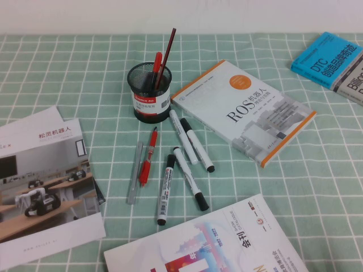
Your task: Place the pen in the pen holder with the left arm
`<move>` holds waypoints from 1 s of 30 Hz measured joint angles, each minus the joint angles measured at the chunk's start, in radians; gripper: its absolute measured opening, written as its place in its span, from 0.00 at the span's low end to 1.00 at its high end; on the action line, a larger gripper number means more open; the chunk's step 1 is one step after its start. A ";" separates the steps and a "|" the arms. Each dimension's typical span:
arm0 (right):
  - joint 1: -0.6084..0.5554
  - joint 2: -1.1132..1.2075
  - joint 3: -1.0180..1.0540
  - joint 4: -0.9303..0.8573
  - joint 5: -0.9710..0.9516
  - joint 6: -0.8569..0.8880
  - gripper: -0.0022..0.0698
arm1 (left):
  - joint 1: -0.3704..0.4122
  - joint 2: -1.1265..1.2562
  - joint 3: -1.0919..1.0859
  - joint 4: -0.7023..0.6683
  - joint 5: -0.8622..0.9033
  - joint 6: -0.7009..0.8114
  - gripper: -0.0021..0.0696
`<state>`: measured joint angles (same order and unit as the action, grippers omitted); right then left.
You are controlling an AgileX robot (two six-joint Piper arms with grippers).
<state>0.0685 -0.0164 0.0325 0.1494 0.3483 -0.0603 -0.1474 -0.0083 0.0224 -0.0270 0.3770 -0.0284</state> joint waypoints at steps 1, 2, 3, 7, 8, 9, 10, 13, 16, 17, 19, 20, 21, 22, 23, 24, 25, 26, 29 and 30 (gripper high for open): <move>0.000 0.000 0.000 0.000 0.000 0.000 0.00 | 0.000 0.000 0.000 0.000 0.000 0.000 0.03; 0.000 0.000 0.000 0.000 0.000 0.000 0.00 | 0.000 0.000 0.000 0.000 0.000 0.002 0.03; 0.000 0.000 0.000 0.000 0.000 0.000 0.00 | 0.000 0.000 0.000 0.000 0.000 0.004 0.03; 0.000 0.000 0.000 0.000 0.000 0.000 0.00 | 0.000 0.000 0.000 0.000 0.000 0.006 0.03; 0.000 0.000 0.000 0.000 0.000 0.000 0.00 | 0.000 0.000 0.000 0.000 0.000 0.006 0.03; 0.000 0.000 0.000 0.000 0.000 0.000 0.00 | 0.000 0.000 0.000 0.000 0.000 0.006 0.03; 0.000 0.000 0.000 0.000 0.000 0.000 0.00 | 0.000 0.000 0.000 0.000 0.000 0.006 0.03; 0.000 0.000 0.000 0.000 0.000 0.000 0.00 | 0.000 0.000 0.000 0.002 0.000 0.007 0.03; 0.000 0.000 0.000 0.000 0.000 0.000 0.00 | 0.000 0.000 0.000 0.002 0.000 0.007 0.03; 0.000 0.000 0.000 0.000 0.000 0.000 0.00 | 0.000 0.000 0.000 0.002 0.000 0.007 0.03; 0.000 0.000 0.000 0.000 0.000 0.000 0.00 | 0.000 0.000 0.000 0.002 0.000 0.007 0.02; 0.000 0.000 0.000 0.000 0.000 0.000 0.00 | 0.000 0.000 0.000 0.002 -0.002 0.007 0.03; 0.000 0.000 0.000 0.000 0.000 0.000 0.00 | 0.000 0.000 0.000 0.002 -0.004 0.007 0.03; 0.000 0.000 0.000 0.000 0.000 0.000 0.00 | 0.000 0.000 0.000 0.002 -0.004 0.007 0.03; 0.000 0.000 0.000 0.000 0.000 0.000 0.00 | 0.000 0.000 0.000 0.002 -0.006 0.007 0.03; 0.000 0.000 0.000 0.000 0.000 0.000 0.00 | 0.000 0.000 0.000 0.002 -0.006 0.007 0.03; 0.000 0.000 0.000 0.000 0.000 0.000 0.00 | 0.000 0.000 0.000 0.002 -0.006 0.007 0.03; 0.000 0.000 0.000 0.000 0.000 0.000 0.00 | 0.000 0.000 0.000 0.002 -0.008 0.007 0.03; 0.000 0.000 0.000 0.000 0.000 0.000 0.00 | 0.000 0.000 0.002 0.002 -0.025 0.008 0.03; 0.000 0.000 0.000 0.000 0.000 0.000 0.00 | 0.000 0.000 0.004 0.002 -0.034 0.006 0.02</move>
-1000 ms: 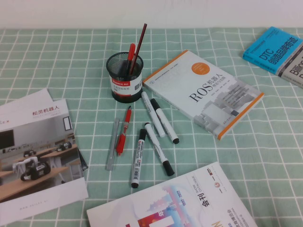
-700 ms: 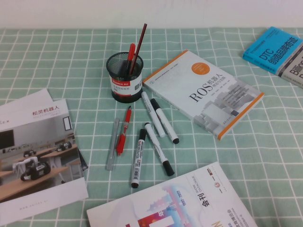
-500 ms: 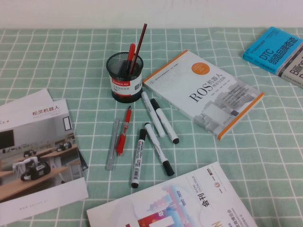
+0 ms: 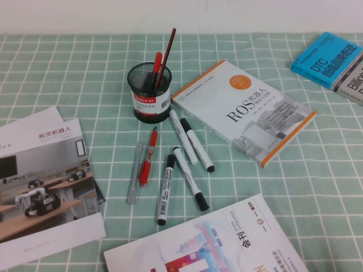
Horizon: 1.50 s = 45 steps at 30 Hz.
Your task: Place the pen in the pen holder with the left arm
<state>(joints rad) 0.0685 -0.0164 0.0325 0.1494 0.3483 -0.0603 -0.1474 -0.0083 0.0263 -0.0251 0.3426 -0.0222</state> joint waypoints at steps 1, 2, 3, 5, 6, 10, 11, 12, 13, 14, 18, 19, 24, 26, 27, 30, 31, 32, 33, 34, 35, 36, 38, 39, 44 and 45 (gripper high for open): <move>0.000 0.000 0.000 0.000 0.000 0.000 0.00 | 0.000 0.000 0.000 0.000 -0.012 -0.006 0.03; 0.000 0.000 0.000 0.000 0.000 0.000 0.00 | 0.000 0.000 0.000 -0.005 -0.028 -0.023 0.02; 0.000 0.000 0.000 0.000 0.000 0.000 0.00 | 0.000 0.000 0.000 -0.013 -0.049 -0.049 0.03; 0.000 0.000 0.000 0.000 0.000 0.000 0.00 | 0.000 0.000 0.000 -0.037 -0.092 -0.113 0.03; 0.000 0.000 0.000 0.000 0.000 0.000 0.00 | 0.000 0.000 0.000 -0.047 -0.112 -0.137 0.03; 0.000 0.000 0.000 0.000 0.000 0.000 0.00 | 0.000 0.000 0.000 -0.086 -0.185 -0.242 0.03; 0.000 0.000 0.000 0.000 0.000 0.000 0.00 | 0.000 0.000 0.000 -0.088 -0.192 -0.252 0.03; 0.000 0.000 0.000 0.000 0.000 0.000 0.00 | 0.000 0.000 0.000 -0.092 -0.196 -0.259 0.03; 0.000 0.000 0.000 0.000 0.000 0.000 0.00 | 0.000 0.000 0.000 -0.093 -0.198 -0.264 0.03; 0.000 0.000 0.000 0.000 0.000 0.000 0.00 | 0.000 0.000 0.000 -0.094 -0.203 -0.267 0.03; 0.000 0.000 0.000 0.002 0.000 0.000 0.00 | 0.000 0.000 0.000 -0.118 -0.231 -0.311 0.02; 0.000 0.000 0.000 0.002 0.000 0.000 0.00 | 0.000 0.000 0.000 -0.128 -0.236 -0.324 0.02; 0.000 0.000 0.000 0.002 0.000 0.000 0.00 | 0.000 0.088 -0.070 -0.144 -0.130 -0.389 0.02; 0.000 0.000 0.000 0.002 0.000 0.000 0.00 | 0.000 0.182 -0.134 -0.146 -0.073 -0.395 0.02; 0.000 0.000 0.000 0.002 0.000 0.000 0.00 | 0.000 0.235 -0.174 -0.146 -0.041 -0.395 0.02; 0.000 0.000 0.000 0.002 0.000 0.000 0.00 | 0.000 0.388 -0.306 -0.148 0.050 -0.346 0.02; 0.000 0.000 0.000 0.002 0.000 0.000 0.00 | 0.000 0.433 -0.343 -0.148 0.086 -0.320 0.02; 0.000 0.000 0.000 0.002 0.000 0.000 0.00 | 0.000 0.488 -0.390 -0.151 0.123 -0.284 0.02; 0.000 0.000 0.000 0.002 0.000 0.000 0.00 | 0.000 0.544 -0.436 -0.160 0.162 -0.245 0.02; 0.000 0.000 0.000 0.002 0.000 0.000 0.00 | 0.000 0.600 -0.473 -0.173 0.192 -0.201 0.02; 0.000 0.000 0.000 0.002 0.000 0.000 0.00 | 0.000 0.655 -0.518 -0.199 0.228 -0.150 0.02; 0.000 0.000 0.000 0.002 0.000 0.000 0.00 | 0.000 0.709 -0.561 -0.236 0.258 -0.084 0.02; 0.000 0.000 0.000 0.002 0.000 0.000 0.00 | 0.000 0.802 -0.635 -0.332 0.298 0.059 0.02; 0.000 0.000 0.000 0.002 0.000 0.000 0.00 | 0.000 0.851 -0.665 -0.394 0.312 0.138 0.02; 0.000 0.000 0.000 0.002 0.000 0.000 0.00 | -0.017 1.072 -0.780 -0.568 0.351 0.334 0.02; 0.000 0.000 0.000 0.002 0.000 0.000 0.00 | -0.035 1.116 -0.812 -0.573 0.353 0.341 0.02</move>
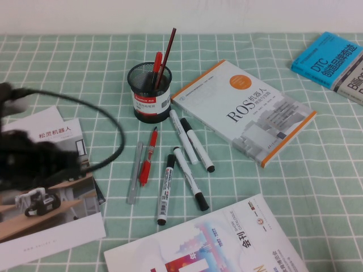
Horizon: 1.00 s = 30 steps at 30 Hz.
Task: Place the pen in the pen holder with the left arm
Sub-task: Pick up the pen on the table
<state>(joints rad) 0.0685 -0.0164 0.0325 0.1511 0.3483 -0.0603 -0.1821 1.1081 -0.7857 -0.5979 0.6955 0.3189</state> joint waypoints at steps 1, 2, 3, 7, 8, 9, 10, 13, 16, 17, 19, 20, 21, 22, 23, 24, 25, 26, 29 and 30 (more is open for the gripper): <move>0.000 0.000 0.000 0.000 0.000 0.000 0.00 | -0.015 0.035 -0.022 0.000 0.000 0.000 0.02; 0.000 0.000 0.000 0.000 0.000 0.000 0.00 | -0.035 0.080 -0.051 0.000 0.004 -0.002 0.02; 0.000 0.000 0.000 0.000 0.000 0.000 0.00 | -0.057 0.124 -0.083 0.008 0.004 -0.013 0.02; 0.000 0.000 0.000 0.000 0.000 0.000 0.00 | -0.140 0.281 -0.218 0.097 0.038 -0.105 0.02; 0.000 0.000 0.000 0.000 0.000 0.000 0.00 | -0.162 0.323 -0.258 0.129 0.059 -0.137 0.02; 0.000 0.000 0.000 0.000 0.000 0.000 0.00 | -0.183 0.364 -0.300 0.159 0.085 -0.164 0.02; 0.000 0.000 0.000 0.000 0.000 0.000 0.00 | -0.203 0.403 -0.340 0.186 0.109 -0.187 0.02; 0.000 0.000 0.000 0.000 0.000 0.000 0.00 | -0.249 0.501 -0.449 0.259 0.156 -0.250 0.02; 0.000 0.000 0.000 0.000 0.000 0.000 0.00 | -0.260 0.568 -0.526 0.331 0.199 -0.312 0.02; 0.000 0.000 0.000 0.000 0.000 0.000 0.00 | -0.260 0.591 -0.552 0.361 0.220 -0.338 0.02; 0.000 0.000 0.000 0.000 0.000 0.000 0.00 | -0.260 0.639 -0.596 0.407 0.257 -0.380 0.02; 0.000 0.000 0.000 0.000 0.000 0.000 0.00 | -0.263 0.662 -0.619 0.424 0.277 -0.393 0.02; 0.000 0.000 0.000 0.000 0.000 0.000 0.00 | -0.265 0.685 -0.645 0.438 0.295 -0.401 0.02; 0.000 0.000 0.000 0.000 0.000 0.000 0.00 | -0.268 0.707 -0.660 0.445 0.304 -0.405 0.02; 0.000 0.000 0.000 0.000 0.000 0.000 0.00 | -0.277 0.723 -0.679 0.454 0.309 -0.409 0.02; 0.000 0.000 0.000 0.000 0.000 0.000 0.00 | -0.287 0.741 -0.695 0.464 0.317 -0.418 0.02; 0.000 0.000 0.000 0.000 0.000 0.000 0.00 | -0.295 0.757 -0.710 0.471 0.322 -0.424 0.02; 0.000 0.000 0.000 0.000 0.000 0.000 0.00 | -0.302 0.767 -0.719 0.479 0.327 -0.429 0.02; 0.000 0.000 0.000 0.000 0.000 0.000 0.00 | -0.314 0.792 -0.732 0.482 0.331 -0.433 0.02; 0.000 0.000 0.000 0.000 0.000 0.000 0.00 | -0.314 0.798 -0.733 0.482 0.331 -0.433 0.02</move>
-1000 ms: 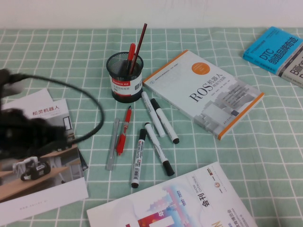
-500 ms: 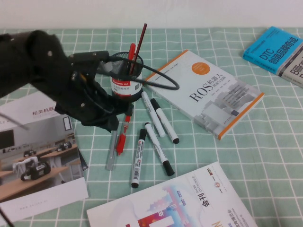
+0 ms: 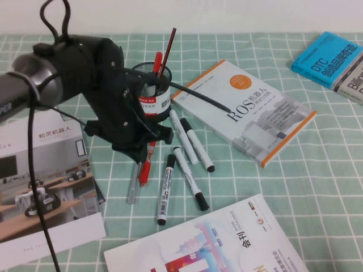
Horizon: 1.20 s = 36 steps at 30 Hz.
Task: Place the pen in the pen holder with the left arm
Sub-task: Pick up the pen on the table
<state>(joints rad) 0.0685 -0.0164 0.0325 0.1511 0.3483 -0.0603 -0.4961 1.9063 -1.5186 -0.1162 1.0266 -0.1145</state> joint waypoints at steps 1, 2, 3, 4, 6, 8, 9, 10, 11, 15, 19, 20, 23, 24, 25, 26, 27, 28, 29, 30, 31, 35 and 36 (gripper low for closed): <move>0.000 0.000 0.000 0.000 0.000 0.000 0.00 | 0.000 0.003 -0.002 0.002 0.002 0.000 0.02; 0.000 0.000 0.000 0.000 0.000 0.000 0.00 | 0.000 0.010 -0.002 0.007 0.005 0.011 0.02; 0.000 0.000 0.000 0.000 0.000 0.000 0.00 | 0.000 0.015 -0.002 0.009 0.005 0.023 0.03; 0.000 0.000 0.000 0.000 0.000 0.000 0.00 | 0.000 0.020 -0.002 0.009 0.008 0.035 0.03; 0.000 0.000 0.000 0.000 0.000 0.000 0.00 | 0.000 0.028 -0.002 0.009 0.008 0.045 0.07; 0.000 0.000 0.000 0.000 0.000 0.000 0.00 | 0.004 0.037 -0.004 0.016 0.008 0.053 0.11; 0.000 0.000 0.000 0.000 0.000 0.000 0.00 | 0.009 0.041 -0.009 0.018 0.010 0.055 0.14; 0.000 0.000 0.000 0.000 0.000 0.000 0.00 | 0.013 0.047 -0.011 0.018 0.010 0.055 0.18; 0.000 0.000 0.000 0.000 0.000 0.000 0.00 | 0.015 0.050 -0.015 0.020 0.010 0.056 0.20; 0.000 0.000 0.000 0.000 0.000 0.000 0.00 | 0.023 0.071 -0.037 0.046 0.008 0.020 0.29; 0.000 0.000 0.000 0.000 0.000 0.000 0.00 | 0.023 0.110 -0.079 0.059 0.008 -0.008 0.31; 0.000 0.000 0.000 0.000 0.000 0.000 0.00 | 0.023 0.118 -0.086 0.061 0.007 -0.013 0.31; 0.000 0.000 0.000 0.000 0.000 0.000 0.00 | 0.023 0.135 -0.100 0.069 0.007 -0.028 0.31; 0.000 0.000 0.000 0.000 0.000 0.000 0.00 | 0.023 0.140 -0.100 0.078 0.011 -0.036 0.32; 0.000 0.000 0.000 0.000 0.000 0.000 0.00 | 0.023 0.142 -0.100 0.090 0.015 -0.046 0.32; 0.000 0.000 0.000 0.000 0.000 0.000 0.00 | 0.023 0.147 -0.100 0.102 0.021 -0.056 0.32; 0.000 0.000 0.000 0.000 0.000 0.000 0.00 | 0.023 0.151 -0.100 0.116 0.022 -0.065 0.32; 0.000 0.000 0.000 0.000 0.000 0.000 0.00 | 0.023 0.158 -0.100 0.116 0.024 -0.070 0.32; 0.000 0.000 0.000 0.000 0.000 0.000 0.00 | 0.023 0.164 -0.100 0.116 0.024 -0.076 0.32; 0.000 0.000 0.000 0.000 0.000 0.000 0.00 | 0.023 0.170 -0.100 0.122 0.024 -0.078 0.32; 0.000 0.000 0.000 0.000 0.000 0.000 0.00 | 0.023 0.174 -0.100 0.122 0.027 -0.079 0.32; 0.000 0.000 0.000 0.000 0.000 0.000 0.00 | 0.023 0.184 -0.102 0.122 0.027 -0.082 0.32; 0.000 0.000 0.000 0.000 0.000 0.000 0.00 | 0.023 0.188 -0.104 0.122 0.027 -0.082 0.32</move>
<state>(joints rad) 0.0685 -0.0164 0.0325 0.1511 0.3483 -0.0603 -0.4731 2.0946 -1.6229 0.0060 1.0532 -0.1968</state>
